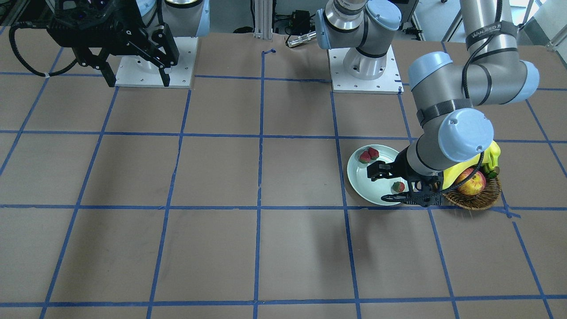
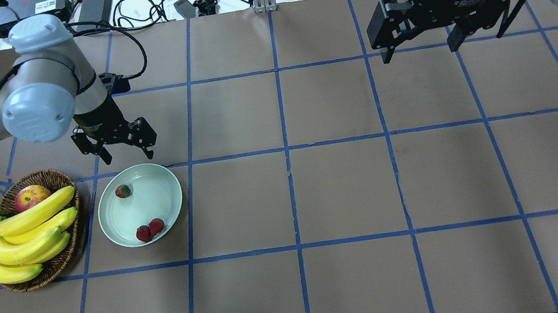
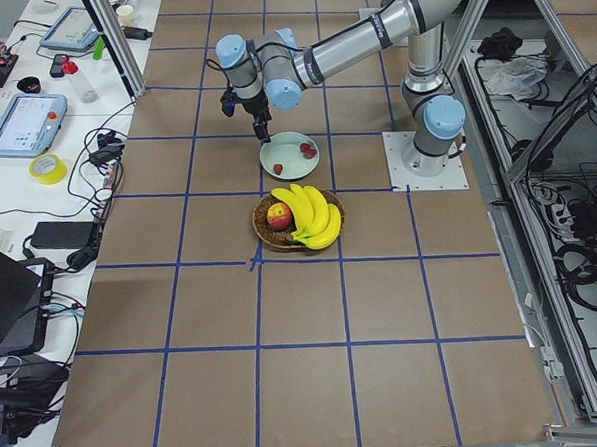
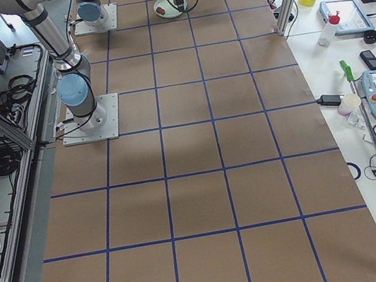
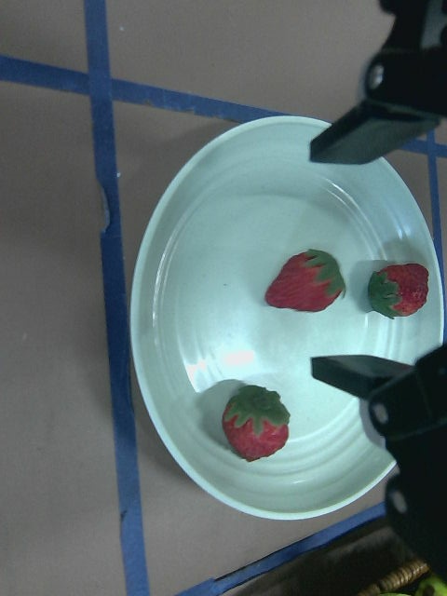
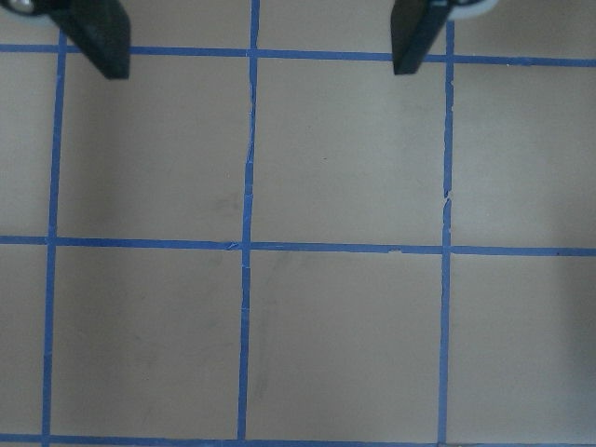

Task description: Collect all strawberries into plate

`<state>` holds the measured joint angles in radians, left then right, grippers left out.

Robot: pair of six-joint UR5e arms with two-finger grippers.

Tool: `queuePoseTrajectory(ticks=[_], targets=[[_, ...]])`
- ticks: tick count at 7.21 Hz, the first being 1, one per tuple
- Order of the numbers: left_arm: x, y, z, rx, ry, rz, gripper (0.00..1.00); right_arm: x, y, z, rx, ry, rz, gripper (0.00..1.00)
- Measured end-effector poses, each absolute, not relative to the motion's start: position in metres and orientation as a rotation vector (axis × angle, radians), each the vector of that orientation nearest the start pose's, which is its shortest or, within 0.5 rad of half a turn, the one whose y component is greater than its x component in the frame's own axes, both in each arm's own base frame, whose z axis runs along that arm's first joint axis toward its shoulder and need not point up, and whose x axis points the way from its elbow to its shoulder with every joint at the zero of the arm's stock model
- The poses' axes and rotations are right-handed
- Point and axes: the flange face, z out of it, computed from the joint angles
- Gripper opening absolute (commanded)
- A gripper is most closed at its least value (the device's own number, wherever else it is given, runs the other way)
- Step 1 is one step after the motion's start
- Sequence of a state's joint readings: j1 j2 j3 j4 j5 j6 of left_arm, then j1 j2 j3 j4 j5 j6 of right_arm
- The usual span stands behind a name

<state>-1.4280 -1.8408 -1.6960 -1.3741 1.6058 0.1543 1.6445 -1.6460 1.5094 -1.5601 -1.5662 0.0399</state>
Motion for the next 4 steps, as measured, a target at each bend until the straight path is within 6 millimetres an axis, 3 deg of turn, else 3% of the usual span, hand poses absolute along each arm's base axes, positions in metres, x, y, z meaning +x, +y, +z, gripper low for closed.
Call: queuePoseTrajectory(ticks=[2, 4], targets=[[-0.051, -0.574, 0.408, 0.005, 3.092, 0.187, 1.0, 0.168, -0.457, 0.553, -0.053, 3.123, -0.196, 1.0], [-0.055, -0.551, 0.486, -0.011, 3.058, 0.099, 1.0, 0.168, -0.457, 0.553, -0.052, 3.122, -0.194, 1.0]])
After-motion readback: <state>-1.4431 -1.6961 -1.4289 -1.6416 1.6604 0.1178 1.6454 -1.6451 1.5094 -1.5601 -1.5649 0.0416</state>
